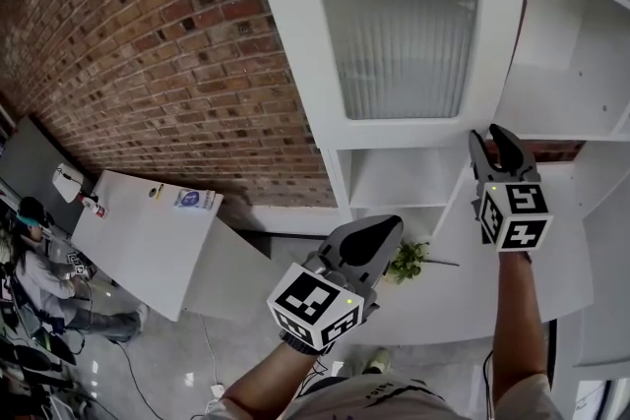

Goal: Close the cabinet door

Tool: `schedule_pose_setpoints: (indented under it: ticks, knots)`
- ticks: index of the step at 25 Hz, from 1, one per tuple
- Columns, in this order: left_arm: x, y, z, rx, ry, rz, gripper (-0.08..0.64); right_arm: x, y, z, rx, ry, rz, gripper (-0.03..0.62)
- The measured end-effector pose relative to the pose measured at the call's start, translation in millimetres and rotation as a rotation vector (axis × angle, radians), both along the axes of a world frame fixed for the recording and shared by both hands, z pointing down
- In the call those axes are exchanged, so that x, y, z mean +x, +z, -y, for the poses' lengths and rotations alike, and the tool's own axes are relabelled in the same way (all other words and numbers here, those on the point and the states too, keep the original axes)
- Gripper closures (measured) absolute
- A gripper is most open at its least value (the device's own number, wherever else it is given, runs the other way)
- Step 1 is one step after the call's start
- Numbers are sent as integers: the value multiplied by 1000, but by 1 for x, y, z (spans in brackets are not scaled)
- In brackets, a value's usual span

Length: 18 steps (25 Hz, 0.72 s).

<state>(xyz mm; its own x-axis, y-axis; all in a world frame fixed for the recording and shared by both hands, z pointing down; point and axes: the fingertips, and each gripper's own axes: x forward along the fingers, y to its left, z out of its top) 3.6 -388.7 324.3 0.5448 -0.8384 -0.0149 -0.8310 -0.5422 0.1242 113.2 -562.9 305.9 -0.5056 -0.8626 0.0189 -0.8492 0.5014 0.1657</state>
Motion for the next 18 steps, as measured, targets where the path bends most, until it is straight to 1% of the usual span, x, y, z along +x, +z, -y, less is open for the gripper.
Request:
schedule_pose_setpoints:
  ticks: [6,9,13,18]
  knots:
    - [-12,0,-10,-8,-10,-9,549,8,-2,-18,17,42,11,446]
    - [-19,1,-18,-9,-8,-15,549,11,-6,-35,31,57,31,466]
    - [-27,2,-30,-7,-2,-21,549,3,-7,-62,25,44,47,488]
    - [-32,0,-47,3,19,-30,549,-15,-1,-99,-8,2,81,496]
